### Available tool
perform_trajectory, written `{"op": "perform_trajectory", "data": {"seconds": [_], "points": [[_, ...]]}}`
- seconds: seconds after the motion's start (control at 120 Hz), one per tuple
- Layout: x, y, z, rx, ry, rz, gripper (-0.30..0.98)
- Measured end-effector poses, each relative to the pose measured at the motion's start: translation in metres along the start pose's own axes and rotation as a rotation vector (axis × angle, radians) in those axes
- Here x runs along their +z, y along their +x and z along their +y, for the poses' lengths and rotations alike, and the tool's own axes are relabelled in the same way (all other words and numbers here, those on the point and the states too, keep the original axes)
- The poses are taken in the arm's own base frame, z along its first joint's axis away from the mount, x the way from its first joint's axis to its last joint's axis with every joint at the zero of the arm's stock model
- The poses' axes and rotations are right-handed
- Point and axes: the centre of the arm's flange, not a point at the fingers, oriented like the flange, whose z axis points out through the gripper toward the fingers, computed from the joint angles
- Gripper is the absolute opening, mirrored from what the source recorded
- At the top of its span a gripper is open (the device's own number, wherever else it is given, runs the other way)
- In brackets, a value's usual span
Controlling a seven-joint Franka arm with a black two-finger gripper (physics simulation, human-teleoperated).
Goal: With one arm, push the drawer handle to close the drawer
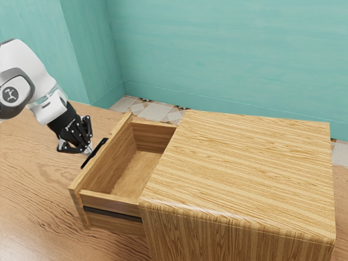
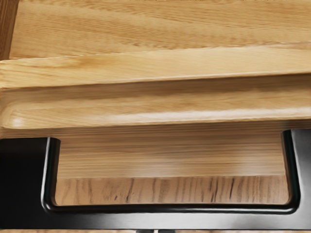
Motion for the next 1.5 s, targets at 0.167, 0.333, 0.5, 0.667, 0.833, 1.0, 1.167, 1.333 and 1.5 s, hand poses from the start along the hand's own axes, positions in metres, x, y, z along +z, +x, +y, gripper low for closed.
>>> {"op": "perform_trajectory", "data": {"seconds": [0.167,0.333,0.5,0.667,0.833,1.0,1.167,1.333,1.5], "points": [[0.006,0.011,-0.006,0.008,-0.007,-0.002,-0.1],[0.009,0.019,-0.011,0.017,-0.008,-0.006,-0.1],[0.015,0.031,-0.014,0.028,-0.011,-0.005,-0.1],[0.018,0.037,-0.017,0.031,-0.011,-0.002,-0.1],[0.022,0.045,-0.019,0.039,-0.014,0.003,-0.1],[0.027,0.051,-0.023,0.043,-0.016,0.006,-0.1],[0.029,0.059,-0.027,0.049,-0.014,0.01,-0.1],[0.035,0.07,-0.032,0.058,-0.02,0.011,-0.1],[0.039,0.079,-0.037,0.064,-0.025,0.017,-0.1]]}}
